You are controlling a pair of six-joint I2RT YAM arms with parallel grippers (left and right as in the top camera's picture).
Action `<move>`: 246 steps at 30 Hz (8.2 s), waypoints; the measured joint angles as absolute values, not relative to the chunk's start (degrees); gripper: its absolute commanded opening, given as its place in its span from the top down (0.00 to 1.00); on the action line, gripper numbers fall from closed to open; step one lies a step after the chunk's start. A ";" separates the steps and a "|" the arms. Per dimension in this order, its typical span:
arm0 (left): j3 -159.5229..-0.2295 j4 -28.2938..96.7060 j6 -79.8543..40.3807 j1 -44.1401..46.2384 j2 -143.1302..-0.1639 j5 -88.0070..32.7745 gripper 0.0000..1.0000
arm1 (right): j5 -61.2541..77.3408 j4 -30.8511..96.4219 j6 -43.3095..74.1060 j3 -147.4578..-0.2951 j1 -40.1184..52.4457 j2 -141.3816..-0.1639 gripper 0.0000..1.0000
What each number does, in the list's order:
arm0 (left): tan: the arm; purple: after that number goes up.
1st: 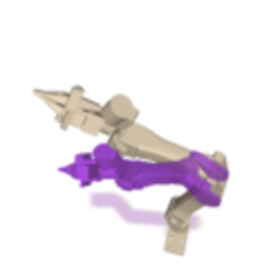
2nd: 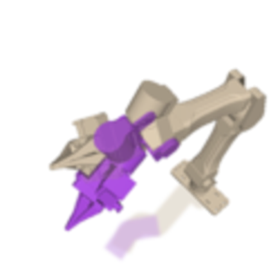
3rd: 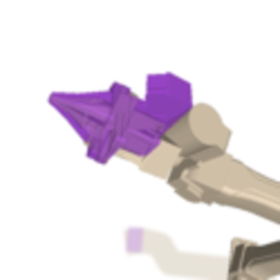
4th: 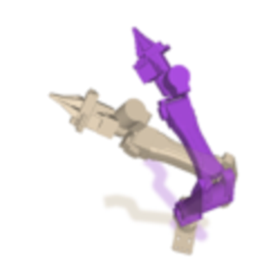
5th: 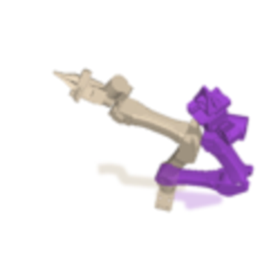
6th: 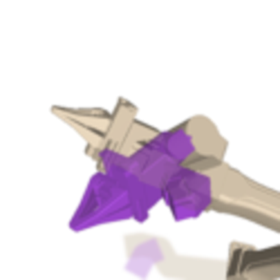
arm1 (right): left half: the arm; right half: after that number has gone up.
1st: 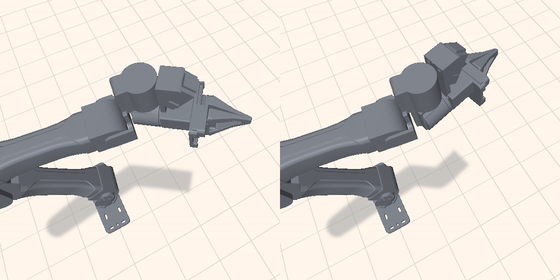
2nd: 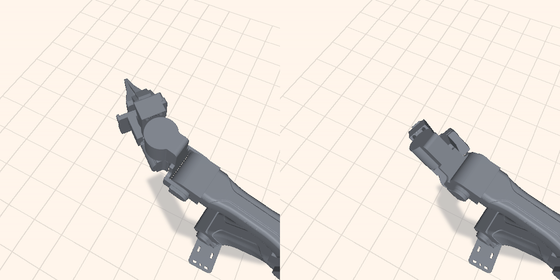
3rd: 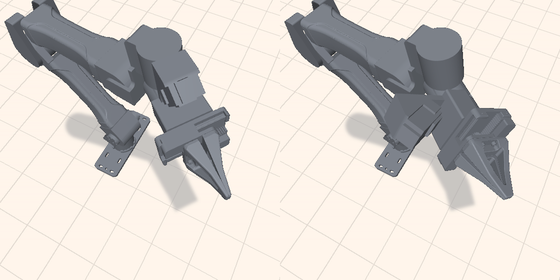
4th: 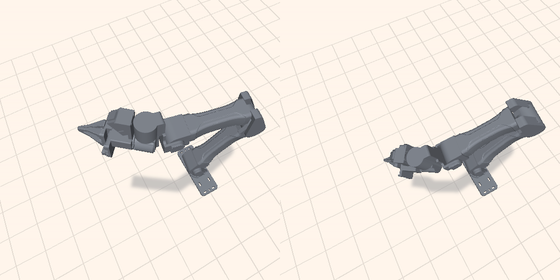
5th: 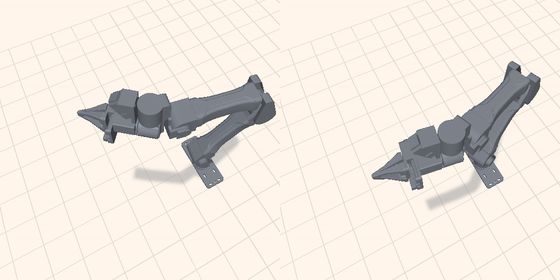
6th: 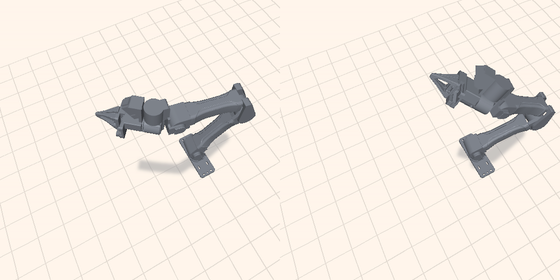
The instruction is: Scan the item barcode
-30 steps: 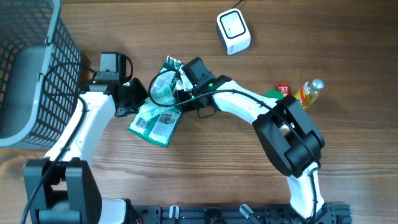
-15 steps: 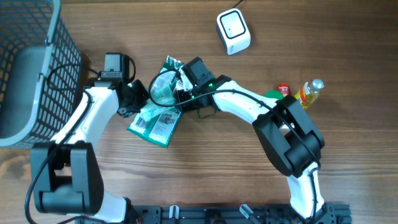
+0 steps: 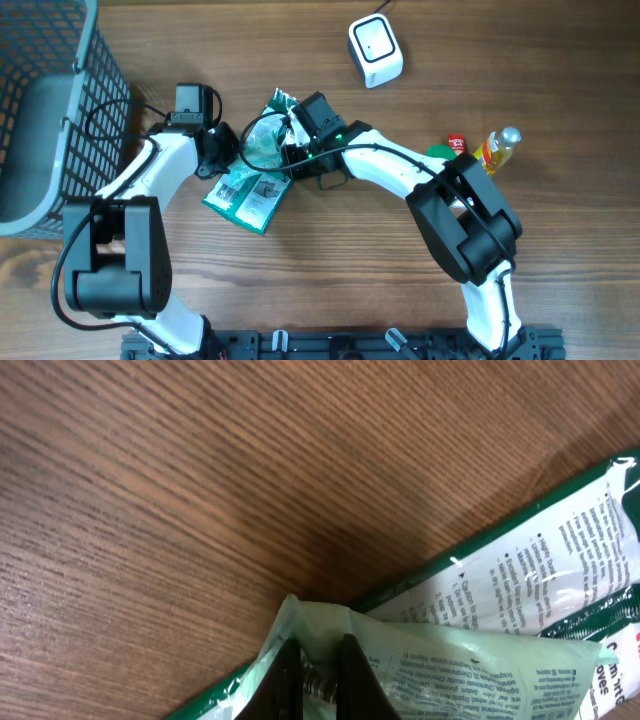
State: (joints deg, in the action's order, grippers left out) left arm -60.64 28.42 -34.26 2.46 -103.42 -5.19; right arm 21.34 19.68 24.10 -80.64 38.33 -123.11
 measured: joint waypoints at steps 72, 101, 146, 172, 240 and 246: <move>-67.11 28.51 -29.80 -2.20 -93.86 -2.26 0.62 | 37.60 7.33 26.76 -82.72 34.46 -126.45 0.96; -69.21 25.43 -5.50 -4.86 -76.97 5.87 0.96 | 32.42 33.28 11.35 -82.52 34.46 -103.55 0.96; -72.55 13.63 19.79 -23.64 -86.87 -8.49 0.81 | 30.37 33.50 11.38 -82.52 34.46 -103.55 0.95; -72.25 0.21 19.42 -23.75 -91.70 -16.99 0.96 | 30.35 27.99 14.96 -82.52 34.46 -103.55 0.95; -72.16 28.14 0.05 -13.61 -86.08 -23.29 0.00 | 43.33 50.48 -27.70 -84.09 19.92 -96.73 0.96; -72.16 28.27 0.05 -13.61 -86.08 -23.27 0.00 | 40.10 52.95 -26.24 -99.70 19.92 -96.75 0.96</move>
